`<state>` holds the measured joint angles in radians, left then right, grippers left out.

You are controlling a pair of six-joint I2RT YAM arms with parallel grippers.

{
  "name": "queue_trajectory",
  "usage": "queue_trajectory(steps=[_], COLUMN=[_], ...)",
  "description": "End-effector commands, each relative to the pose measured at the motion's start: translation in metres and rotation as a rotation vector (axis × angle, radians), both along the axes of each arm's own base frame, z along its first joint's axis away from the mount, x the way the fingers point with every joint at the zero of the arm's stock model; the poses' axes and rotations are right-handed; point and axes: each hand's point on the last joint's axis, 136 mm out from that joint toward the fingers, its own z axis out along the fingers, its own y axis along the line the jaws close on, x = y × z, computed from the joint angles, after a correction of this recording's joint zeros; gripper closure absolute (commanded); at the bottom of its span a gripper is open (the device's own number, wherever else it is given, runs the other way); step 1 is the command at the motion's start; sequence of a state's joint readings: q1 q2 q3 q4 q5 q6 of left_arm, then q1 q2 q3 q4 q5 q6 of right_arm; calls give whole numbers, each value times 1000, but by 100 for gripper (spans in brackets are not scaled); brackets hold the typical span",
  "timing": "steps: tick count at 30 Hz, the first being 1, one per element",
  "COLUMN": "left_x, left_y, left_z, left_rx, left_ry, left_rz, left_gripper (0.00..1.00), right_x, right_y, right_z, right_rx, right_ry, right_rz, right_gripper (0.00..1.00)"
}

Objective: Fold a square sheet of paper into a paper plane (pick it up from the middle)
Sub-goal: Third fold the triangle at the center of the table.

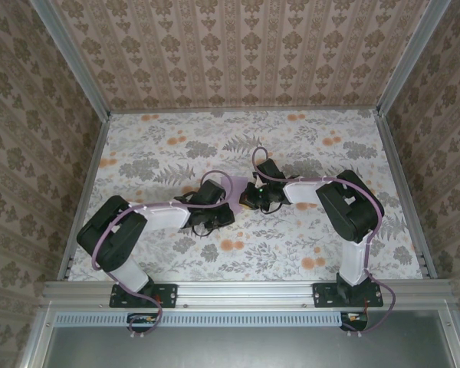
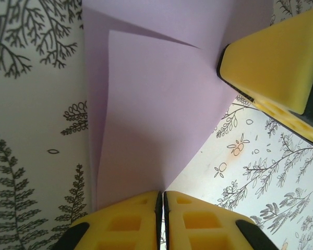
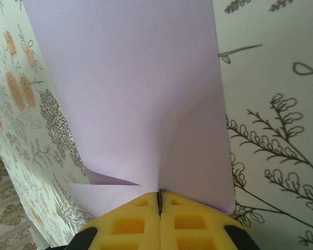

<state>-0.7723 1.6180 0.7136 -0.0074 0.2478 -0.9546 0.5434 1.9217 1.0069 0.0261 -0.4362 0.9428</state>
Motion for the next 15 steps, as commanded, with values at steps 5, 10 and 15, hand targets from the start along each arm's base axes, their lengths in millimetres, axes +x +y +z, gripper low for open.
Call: queue_trajectory(steps=[5,10,15], left_x=[6,5,2], left_y=[6,14,16], left_z=[19,9,-5], left_rx=[-27,8,24], left_ry=[-54,-34,3], left_rz=[25,43,54], left_gripper=[86,87,88], right_x=[-33,-34,-34], right_y=[-42,-42,-42], right_z=[-60,-61,-61], right_rx=[-211,-210,-211], right_ry=[172,177,178], right_rz=[-61,-63,-63], right_gripper=[98,98,98])
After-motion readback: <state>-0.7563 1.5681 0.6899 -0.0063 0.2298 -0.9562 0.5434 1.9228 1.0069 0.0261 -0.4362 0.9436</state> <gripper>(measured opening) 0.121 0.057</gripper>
